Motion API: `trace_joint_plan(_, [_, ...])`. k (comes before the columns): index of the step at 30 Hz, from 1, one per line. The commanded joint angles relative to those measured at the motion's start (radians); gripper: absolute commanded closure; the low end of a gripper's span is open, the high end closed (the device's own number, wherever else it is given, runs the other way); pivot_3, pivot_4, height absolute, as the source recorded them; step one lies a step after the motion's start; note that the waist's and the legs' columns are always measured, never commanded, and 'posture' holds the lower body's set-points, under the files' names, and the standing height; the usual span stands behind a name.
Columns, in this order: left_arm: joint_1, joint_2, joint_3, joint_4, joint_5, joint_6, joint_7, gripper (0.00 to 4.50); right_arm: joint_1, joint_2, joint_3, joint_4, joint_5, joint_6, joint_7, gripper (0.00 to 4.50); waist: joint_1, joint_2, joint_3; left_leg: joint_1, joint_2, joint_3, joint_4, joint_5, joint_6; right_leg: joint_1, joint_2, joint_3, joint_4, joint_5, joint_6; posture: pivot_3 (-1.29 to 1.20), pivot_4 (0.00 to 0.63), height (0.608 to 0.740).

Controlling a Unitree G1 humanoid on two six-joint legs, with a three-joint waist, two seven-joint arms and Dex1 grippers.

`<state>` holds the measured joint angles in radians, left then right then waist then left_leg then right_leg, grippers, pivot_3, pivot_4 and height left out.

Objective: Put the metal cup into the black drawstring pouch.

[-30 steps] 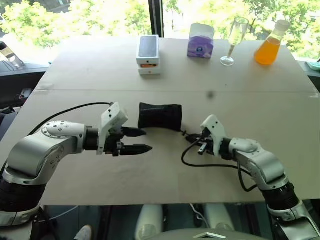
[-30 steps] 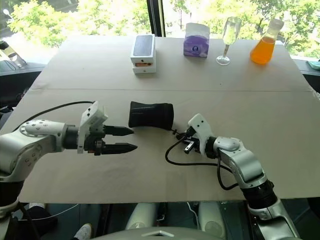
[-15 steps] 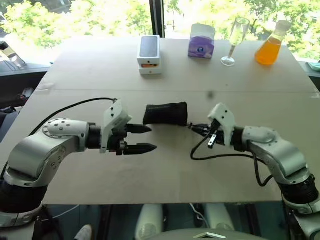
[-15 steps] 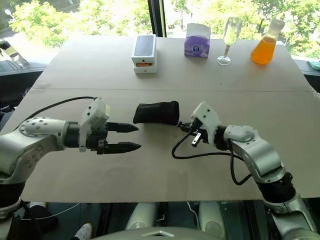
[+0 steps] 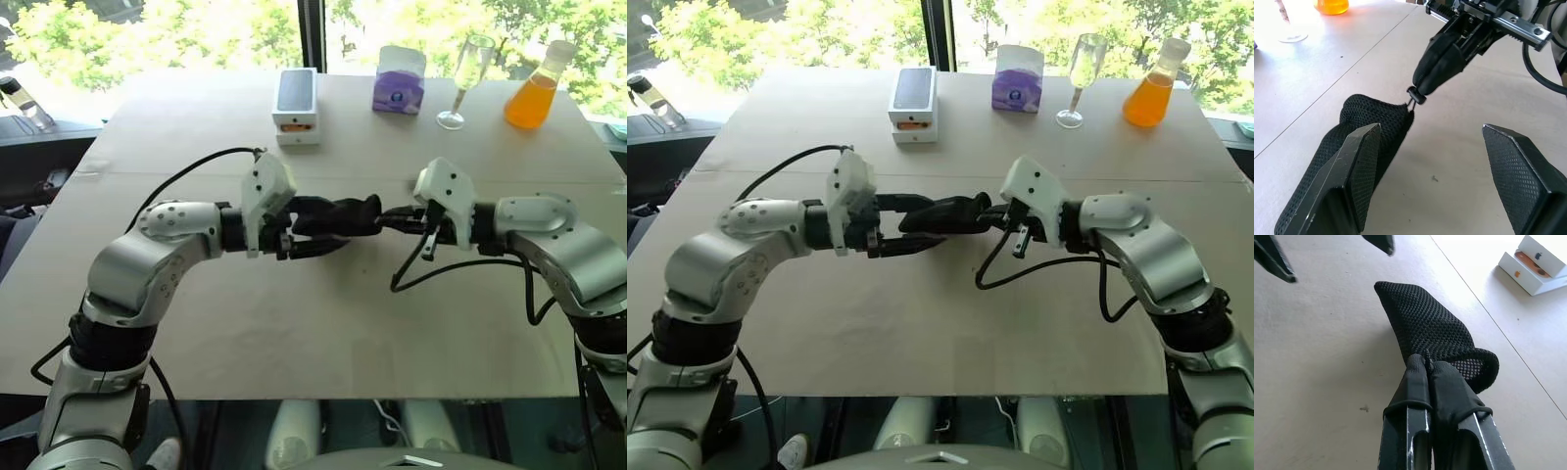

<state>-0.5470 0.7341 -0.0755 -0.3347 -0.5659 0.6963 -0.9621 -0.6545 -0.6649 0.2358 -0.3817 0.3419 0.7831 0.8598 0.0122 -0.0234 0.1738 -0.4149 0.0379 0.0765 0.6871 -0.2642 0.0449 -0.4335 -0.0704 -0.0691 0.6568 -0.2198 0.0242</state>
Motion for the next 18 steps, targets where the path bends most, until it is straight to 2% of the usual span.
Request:
trace_joint_plan(1, [-0.052,-0.033,-0.048,0.068,0.061,-0.102,-0.047,1.11,-0.035,-0.019,0.003,-0.008,-0.015,-0.039,0.031,4.5,0.003,0.0,0.0,0.0,0.0,0.0,0.0,0.0,0.0,0.0,0.0,0.0,0.0,0.0,0.0,0.0,0.15,0.737])
trace_joint_plan(12, [-0.223,-0.172,-0.16,0.417,0.196,-0.334,-0.221,1.11,-0.065,-0.042,0.025,0.02,-0.062,-0.087,0.082,4.5,0.002,0.0,0.0,-0.001,-0.001,0.001,0.001,0.0,0.0,0.0,0.0,0.0,0.0,0.0,0.0,0.0,0.15,0.737])
trace_joint_plan(18, [-0.275,-0.217,-0.177,0.511,0.243,-0.424,-0.294,1.11,-0.079,-0.049,0.022,0.032,-0.074,-0.096,0.1,4.5,0.001,0.0,0.0,-0.001,-0.001,0.001,0.001,0.0,0.001,0.0,0.0,0.0,0.0,0.0,0.0,0.0,0.15,0.737])
